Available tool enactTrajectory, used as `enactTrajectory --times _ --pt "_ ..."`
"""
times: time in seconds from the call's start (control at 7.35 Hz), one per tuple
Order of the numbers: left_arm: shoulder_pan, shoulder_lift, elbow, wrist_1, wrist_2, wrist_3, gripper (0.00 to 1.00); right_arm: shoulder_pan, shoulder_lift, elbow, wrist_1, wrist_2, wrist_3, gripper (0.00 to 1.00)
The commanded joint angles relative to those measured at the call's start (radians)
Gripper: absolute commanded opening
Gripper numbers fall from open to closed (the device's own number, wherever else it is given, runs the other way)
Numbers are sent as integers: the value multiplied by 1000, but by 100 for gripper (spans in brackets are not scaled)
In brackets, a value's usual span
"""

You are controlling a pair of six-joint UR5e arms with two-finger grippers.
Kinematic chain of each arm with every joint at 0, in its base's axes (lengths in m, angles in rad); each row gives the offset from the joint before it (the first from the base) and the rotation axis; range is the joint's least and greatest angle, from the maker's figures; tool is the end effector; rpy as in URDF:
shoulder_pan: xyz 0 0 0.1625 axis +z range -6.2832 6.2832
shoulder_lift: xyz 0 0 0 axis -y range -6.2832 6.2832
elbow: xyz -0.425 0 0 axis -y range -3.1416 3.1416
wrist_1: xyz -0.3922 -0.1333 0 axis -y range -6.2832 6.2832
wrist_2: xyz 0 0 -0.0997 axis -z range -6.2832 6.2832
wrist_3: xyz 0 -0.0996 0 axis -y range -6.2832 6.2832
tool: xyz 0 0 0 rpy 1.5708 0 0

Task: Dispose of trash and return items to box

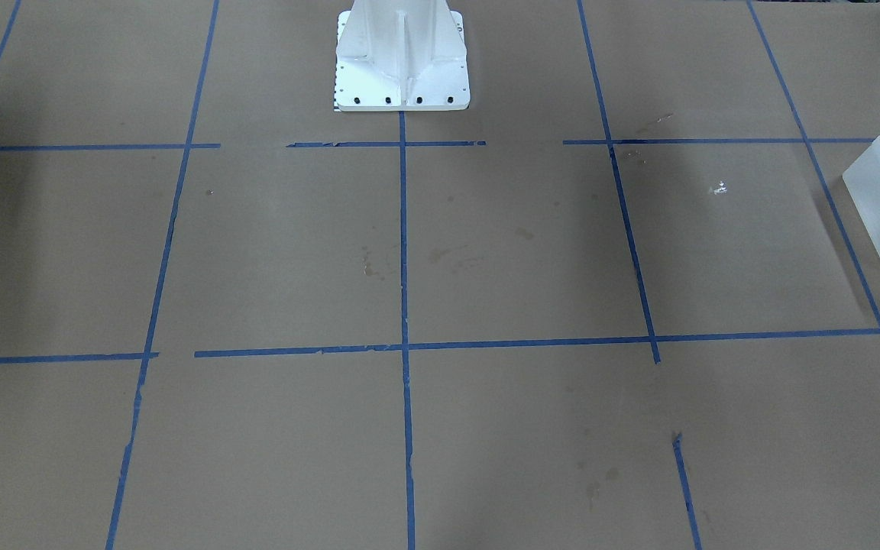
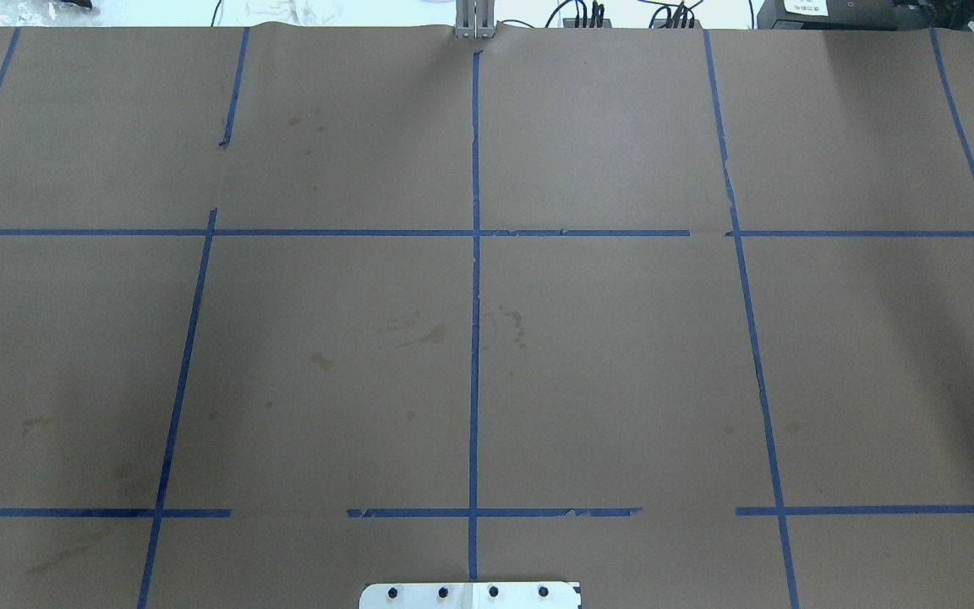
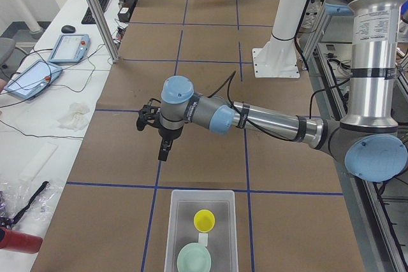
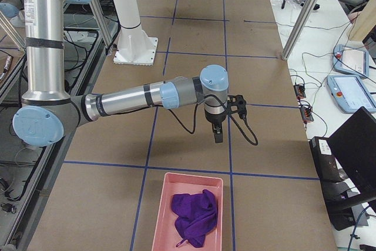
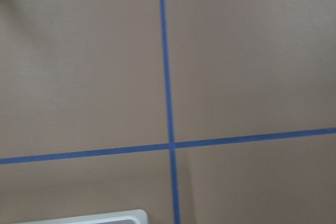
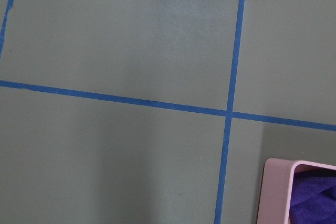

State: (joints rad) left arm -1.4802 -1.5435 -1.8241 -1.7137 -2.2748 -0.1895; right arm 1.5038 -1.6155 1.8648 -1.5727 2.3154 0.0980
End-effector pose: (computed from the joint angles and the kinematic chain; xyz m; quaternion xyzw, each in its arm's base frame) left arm -0.0241 -0.4952 0.5343 0.1232 0.3596 0.0175 0.9248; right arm 0.0338 -0.4790 0.5369 0.0848 -0.3692 -0.0305 0.9250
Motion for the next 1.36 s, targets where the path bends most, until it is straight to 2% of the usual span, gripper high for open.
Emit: enactTrajectory --times 0.0,0.41,0.54,0.68,0.82,1.22 --pt "55 -9 -18 112 0 16 100 -5 0 -1 -16 -2 -1 100" --pt "72 5 -20 126 -64 16 100 -16 -1 -1 -30 -4 2 100" --pt "80 6 18 120 -72 18 100 -25 0 -3 -29 -4 9 100" --pt "83 -3 67 65 -77 18 100 -25 2 -1 -24 -1 11 100" --pt "80 9 72 -1 -72 19 100 -25 2 -1 -23 4 11 100" --pt "80 16 85 -9 -77 18 100 -25 3 -35 -17 12 14 100"
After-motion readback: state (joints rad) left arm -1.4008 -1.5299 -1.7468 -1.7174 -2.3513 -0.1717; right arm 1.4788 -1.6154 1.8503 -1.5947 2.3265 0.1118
